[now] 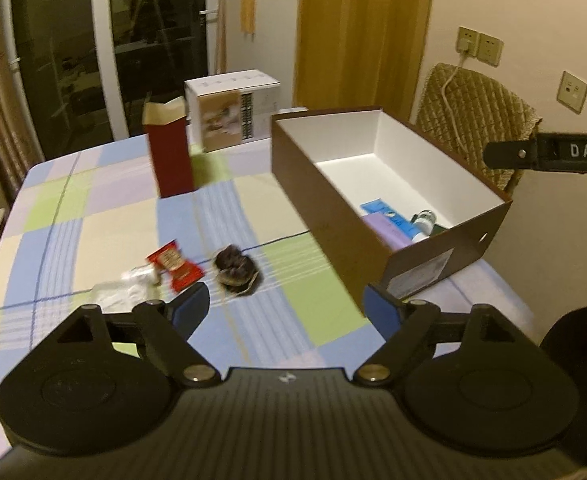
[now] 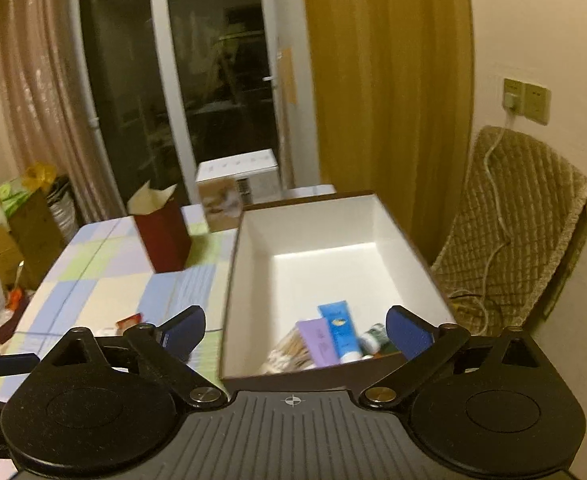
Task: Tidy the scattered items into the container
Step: 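Withdraw both grippers from the box toward the remaining table items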
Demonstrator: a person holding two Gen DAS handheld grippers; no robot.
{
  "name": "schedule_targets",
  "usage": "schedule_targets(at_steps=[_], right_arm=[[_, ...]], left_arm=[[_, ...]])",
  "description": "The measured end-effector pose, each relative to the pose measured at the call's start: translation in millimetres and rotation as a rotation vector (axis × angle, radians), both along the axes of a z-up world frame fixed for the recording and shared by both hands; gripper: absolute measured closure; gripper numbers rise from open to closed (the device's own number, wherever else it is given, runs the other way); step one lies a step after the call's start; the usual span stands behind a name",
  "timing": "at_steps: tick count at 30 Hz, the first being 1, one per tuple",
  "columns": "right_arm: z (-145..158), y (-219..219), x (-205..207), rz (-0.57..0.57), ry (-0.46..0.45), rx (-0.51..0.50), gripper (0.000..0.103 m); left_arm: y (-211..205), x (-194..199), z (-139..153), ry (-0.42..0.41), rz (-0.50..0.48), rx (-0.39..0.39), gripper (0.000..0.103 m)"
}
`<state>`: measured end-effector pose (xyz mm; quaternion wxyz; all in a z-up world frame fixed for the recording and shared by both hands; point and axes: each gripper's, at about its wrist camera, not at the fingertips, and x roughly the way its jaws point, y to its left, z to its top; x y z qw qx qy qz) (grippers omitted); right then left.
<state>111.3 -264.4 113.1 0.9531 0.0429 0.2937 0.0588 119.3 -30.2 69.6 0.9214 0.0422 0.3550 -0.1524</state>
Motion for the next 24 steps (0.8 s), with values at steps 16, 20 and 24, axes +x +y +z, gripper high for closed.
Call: schedule_targets(at_steps=[16,20,24], right_arm=[[-24.4,81.6,-30.3,0.199,0.060,-0.030,0.001],[-31.0,96.8,-32.6,0.233,0.073,-0.044,0.001],[-37.1,107.9,-33.9,0.253,0.085,-0.044,0.001]], left_arm=[[73.3,-28.2,-4.3,-0.011,0.185,0.004,0.001],[87.5,-29.4,-3.1,0.000,0.199,-0.020,0.001],[97.9,-31.4,-5.1,0.005,0.218,-0.019,0.001]])
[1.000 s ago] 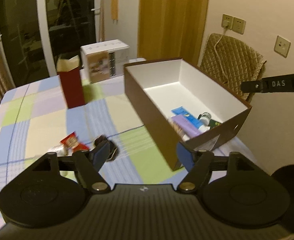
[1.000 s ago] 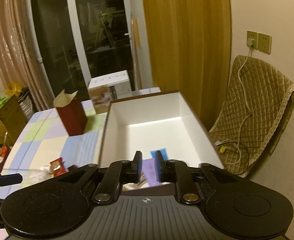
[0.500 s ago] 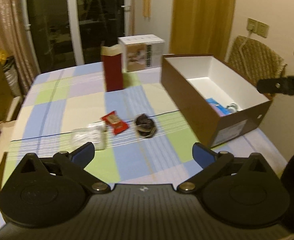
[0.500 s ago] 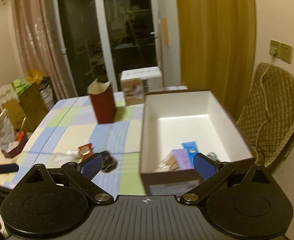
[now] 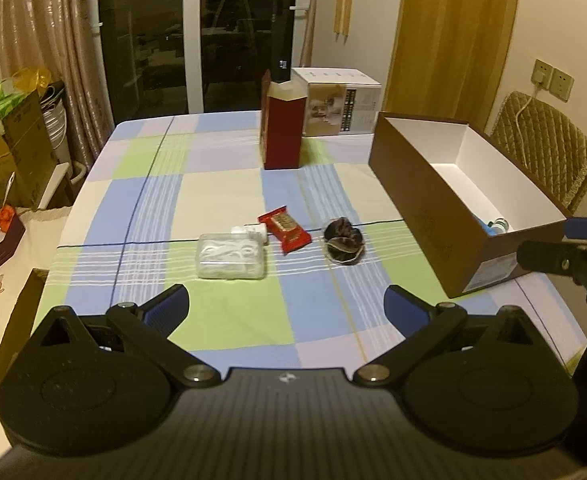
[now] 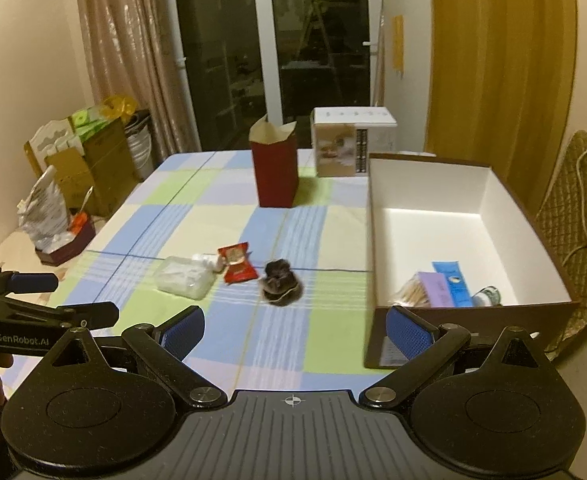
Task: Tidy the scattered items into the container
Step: 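Withdraw both grippers from the box toward the remaining table items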
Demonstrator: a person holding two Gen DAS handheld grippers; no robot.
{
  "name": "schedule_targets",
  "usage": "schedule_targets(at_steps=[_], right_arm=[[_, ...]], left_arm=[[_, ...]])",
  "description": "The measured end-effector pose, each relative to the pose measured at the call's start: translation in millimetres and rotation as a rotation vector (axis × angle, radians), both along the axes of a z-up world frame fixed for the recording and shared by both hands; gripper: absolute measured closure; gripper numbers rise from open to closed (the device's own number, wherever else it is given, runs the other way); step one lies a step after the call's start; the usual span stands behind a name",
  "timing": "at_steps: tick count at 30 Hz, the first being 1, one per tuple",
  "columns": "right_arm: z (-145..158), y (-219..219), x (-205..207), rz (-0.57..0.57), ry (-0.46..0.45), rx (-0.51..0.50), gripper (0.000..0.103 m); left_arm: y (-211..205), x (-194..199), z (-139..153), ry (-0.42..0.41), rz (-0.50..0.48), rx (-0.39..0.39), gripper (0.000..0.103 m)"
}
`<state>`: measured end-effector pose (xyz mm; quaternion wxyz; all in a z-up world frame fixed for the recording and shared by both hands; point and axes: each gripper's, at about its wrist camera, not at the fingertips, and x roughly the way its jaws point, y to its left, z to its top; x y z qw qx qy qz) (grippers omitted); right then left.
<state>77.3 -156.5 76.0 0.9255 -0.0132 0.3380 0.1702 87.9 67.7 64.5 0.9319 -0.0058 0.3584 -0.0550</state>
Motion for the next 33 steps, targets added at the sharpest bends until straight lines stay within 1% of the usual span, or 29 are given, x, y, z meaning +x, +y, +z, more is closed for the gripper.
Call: schedule_targets(at_steps=[12,17,22,25,33], right_arm=[[-17.1,27.3,7.2,0.062,0.033,-0.010,0.001],[-29.4,41.8,18.3,0.097,0.052,-0.017,0.001],[-49.7,60.9,35.6,0.141,0.060,-0.025,0.001],[-66.2,71.2,51.0,0.151,0.054,-0.039,0.001],[-116.0,89.4,107.3,0.142,0.016,-0.153,0.002]], left_arm=[[20.5,7.2,-11.7,0.026,0.042,-0.008,0.001],[28.4,19.6,-21.1,0.044,0.051,-0.003,0.001],[41.0,39.8,-32.7,0.056,0.078,-0.009,0.001],[48.4,56.0,-39.7,0.050,0.086,-0.013,0.001],[55.1,109.2,-74.0,0.052,0.063,-0.008,0.001]])
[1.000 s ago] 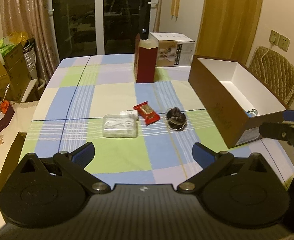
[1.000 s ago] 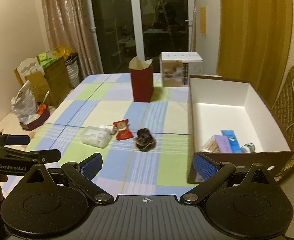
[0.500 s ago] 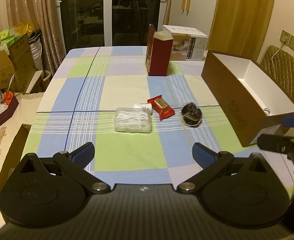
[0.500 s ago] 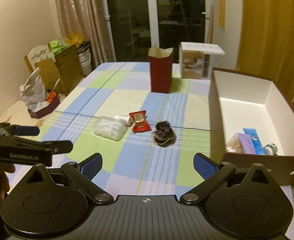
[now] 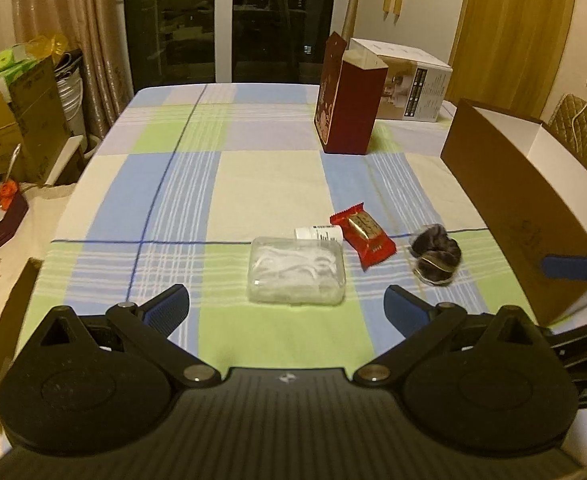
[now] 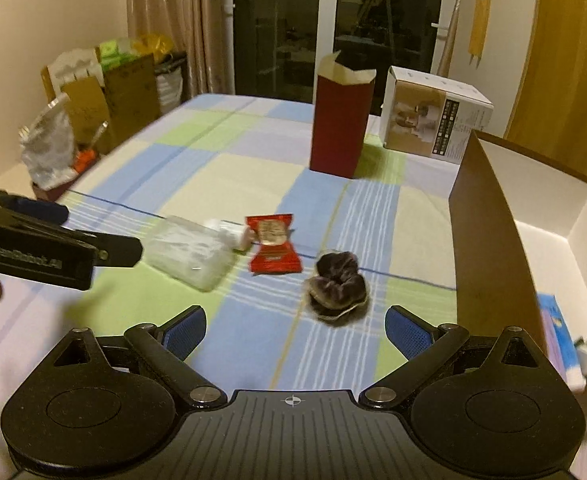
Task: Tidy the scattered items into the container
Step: 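Withdraw both grippers from the box toward the remaining table items, then grasp the velvet scrunchie with the right gripper while the left gripper grasps the floss case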
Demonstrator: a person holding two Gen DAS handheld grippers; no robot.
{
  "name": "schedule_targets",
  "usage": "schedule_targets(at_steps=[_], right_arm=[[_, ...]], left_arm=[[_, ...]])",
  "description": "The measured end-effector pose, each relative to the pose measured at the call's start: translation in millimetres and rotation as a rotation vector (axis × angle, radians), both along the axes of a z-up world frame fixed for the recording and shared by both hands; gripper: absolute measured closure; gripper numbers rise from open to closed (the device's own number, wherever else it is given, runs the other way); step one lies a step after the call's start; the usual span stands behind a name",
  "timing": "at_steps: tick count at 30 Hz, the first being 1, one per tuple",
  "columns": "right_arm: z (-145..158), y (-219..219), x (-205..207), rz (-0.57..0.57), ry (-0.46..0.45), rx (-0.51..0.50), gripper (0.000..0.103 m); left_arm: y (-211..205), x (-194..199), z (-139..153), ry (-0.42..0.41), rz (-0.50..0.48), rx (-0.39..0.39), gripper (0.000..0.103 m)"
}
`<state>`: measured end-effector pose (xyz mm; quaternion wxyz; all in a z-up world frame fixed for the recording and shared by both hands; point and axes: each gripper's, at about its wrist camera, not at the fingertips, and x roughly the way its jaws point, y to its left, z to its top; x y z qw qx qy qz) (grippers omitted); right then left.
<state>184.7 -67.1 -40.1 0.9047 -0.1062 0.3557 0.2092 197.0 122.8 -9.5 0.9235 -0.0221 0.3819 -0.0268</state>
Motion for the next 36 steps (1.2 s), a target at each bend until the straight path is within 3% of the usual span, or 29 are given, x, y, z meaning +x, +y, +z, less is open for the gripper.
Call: schedule_targets(at_steps=[2,4,12,14,21,22,24,26,28,30,36], right_arm=[[-10.8,-0.1,14.0,-0.006,-0.014,-0.021,0.004],[-21.8,-1.4,28.3,-0.012,-0.014,-0.034,0.016],[-51.8,-1.7,57.3,-0.016,-0.012,-0.064,0.017],[-55.8,-2.2,60.2,-0.014,-0.010,-0.070,0.031],[-64.5,-7.8,66.2,-0.034,0.004,-0.054,0.033],[-65.2,-7.4,66.6,-0.028,0.006,-0.054,0.046],[-65.5,-6.2,67.5,-0.024,0.004,-0.050,0.051],[-64.3,-5.7,67.9,-0.027,0.009,-0.040,0.076],[-60.9,-5.7,66.3,-0.028,0.008,-0.032,0.082],[-56.7,-6.5,63.2,-0.024,0.007,-0.027,0.083],[-42.9,-14.9,48.7,-0.038,0.004,-0.013,0.084]], left_arm=[[-1.2,12.4,-9.3,0.000,-0.010,0.003,0.001],[-2.8,22.9,-18.7,0.005,-0.022,0.006,0.001],[-17.9,52.8,-49.4,0.028,-0.058,0.033,0.001],[-21.1,58.1,-52.9,0.021,-0.059,0.044,0.001],[-29.9,73.6,-65.3,0.034,-0.051,0.105,0.001],[-29.5,75.1,-68.1,0.043,-0.047,0.107,0.001],[-27.5,77.1,-71.8,0.050,-0.034,0.105,0.001],[-26.5,77.8,-73.2,0.046,-0.025,0.105,0.002],[-25.4,77.1,-73.7,0.042,-0.021,0.110,0.013],[-23.8,76.7,-74.9,0.050,-0.019,0.101,0.020],[-23.6,69.3,-72.9,0.060,-0.007,0.098,0.021]])
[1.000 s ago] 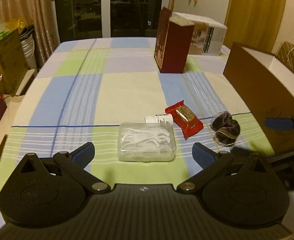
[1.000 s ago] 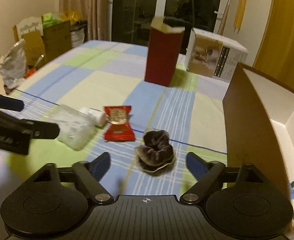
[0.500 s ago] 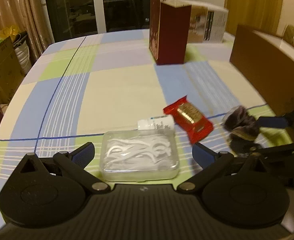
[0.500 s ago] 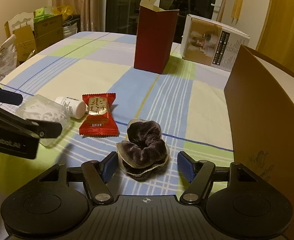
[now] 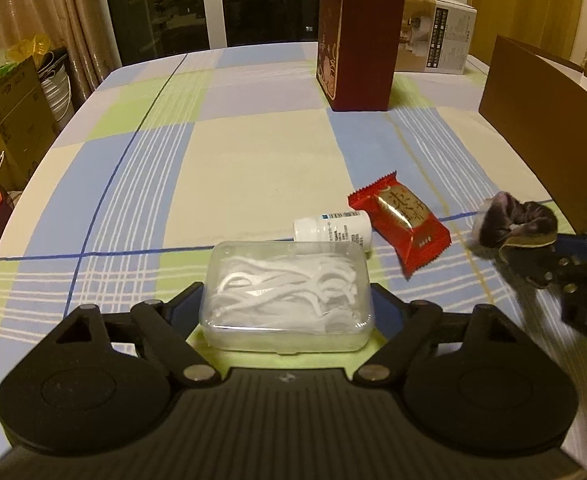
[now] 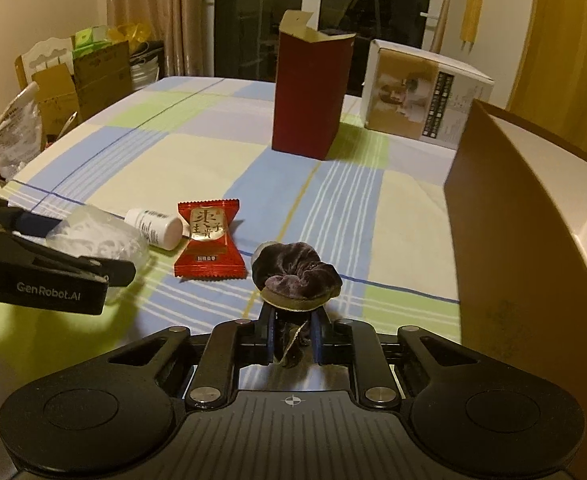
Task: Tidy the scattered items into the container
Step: 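Grasp the velvet scrunchie with the right gripper while the left gripper grasps the floss case, then carry the floss case and scrunchie over the box with both grippers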
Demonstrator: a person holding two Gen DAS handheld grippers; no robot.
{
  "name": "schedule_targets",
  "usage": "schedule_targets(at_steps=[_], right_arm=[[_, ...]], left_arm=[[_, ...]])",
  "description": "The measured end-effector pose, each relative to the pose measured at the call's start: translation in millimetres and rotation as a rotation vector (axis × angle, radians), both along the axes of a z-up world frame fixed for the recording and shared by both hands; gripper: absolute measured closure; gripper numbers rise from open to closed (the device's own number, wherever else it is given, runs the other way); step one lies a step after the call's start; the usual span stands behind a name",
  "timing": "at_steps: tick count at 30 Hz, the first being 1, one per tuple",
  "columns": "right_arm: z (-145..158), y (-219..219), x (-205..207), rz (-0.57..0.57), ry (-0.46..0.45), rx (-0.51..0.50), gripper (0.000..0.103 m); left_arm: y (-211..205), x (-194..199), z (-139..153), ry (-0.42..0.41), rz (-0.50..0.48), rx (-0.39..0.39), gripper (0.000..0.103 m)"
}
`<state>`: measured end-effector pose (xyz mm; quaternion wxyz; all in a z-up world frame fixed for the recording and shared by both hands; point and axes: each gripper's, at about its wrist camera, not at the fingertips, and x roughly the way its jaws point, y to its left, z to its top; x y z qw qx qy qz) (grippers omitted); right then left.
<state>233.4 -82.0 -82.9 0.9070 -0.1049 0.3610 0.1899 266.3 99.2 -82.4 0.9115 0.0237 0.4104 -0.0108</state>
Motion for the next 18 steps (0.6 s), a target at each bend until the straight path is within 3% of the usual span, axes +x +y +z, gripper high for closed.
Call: schedule_targets(at_steps=[18], right_arm=[[52.4,-26.4,-89.2,-0.013,-0.023,0.014,0.084]], left_arm=[[-36.8,-94.3,53.4,-0.045,-0.039,-0.012,0.021]])
